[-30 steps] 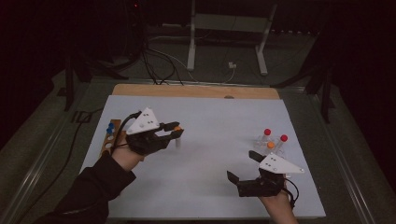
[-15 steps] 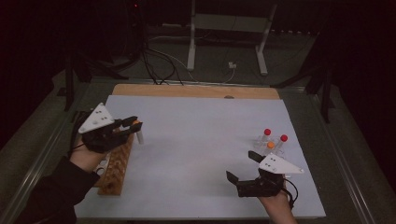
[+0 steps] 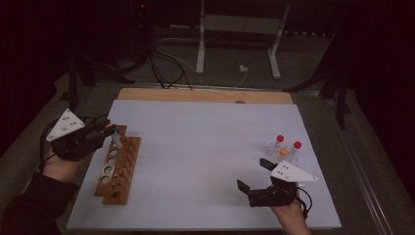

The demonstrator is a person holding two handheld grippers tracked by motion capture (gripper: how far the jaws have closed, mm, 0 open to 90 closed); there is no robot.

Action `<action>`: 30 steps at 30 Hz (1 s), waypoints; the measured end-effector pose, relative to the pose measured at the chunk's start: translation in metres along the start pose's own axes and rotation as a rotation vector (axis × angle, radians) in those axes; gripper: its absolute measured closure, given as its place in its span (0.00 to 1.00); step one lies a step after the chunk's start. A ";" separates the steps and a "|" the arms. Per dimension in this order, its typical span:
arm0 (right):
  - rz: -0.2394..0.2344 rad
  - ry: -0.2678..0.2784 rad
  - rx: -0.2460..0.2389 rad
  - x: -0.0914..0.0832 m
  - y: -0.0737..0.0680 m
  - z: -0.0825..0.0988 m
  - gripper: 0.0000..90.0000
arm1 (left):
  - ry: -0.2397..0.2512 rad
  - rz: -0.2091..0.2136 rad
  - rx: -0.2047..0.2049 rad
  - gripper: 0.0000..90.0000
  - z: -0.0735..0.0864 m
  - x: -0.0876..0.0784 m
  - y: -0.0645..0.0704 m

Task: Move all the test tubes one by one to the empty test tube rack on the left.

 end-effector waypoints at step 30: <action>0.002 0.000 0.003 -0.003 0.003 0.000 0.00 | -0.105 -0.064 -0.098 0.80 0.090 0.007 -0.011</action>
Point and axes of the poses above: each handheld gripper's, and its own axes: x roughly forward along the jaws, z roughly out of its underside, y roughly to its right, the point moved 7 cm from there along x, roughly forward along the jaws, and after that the axes turned 13 degrees about y, right-handed, at the moved point
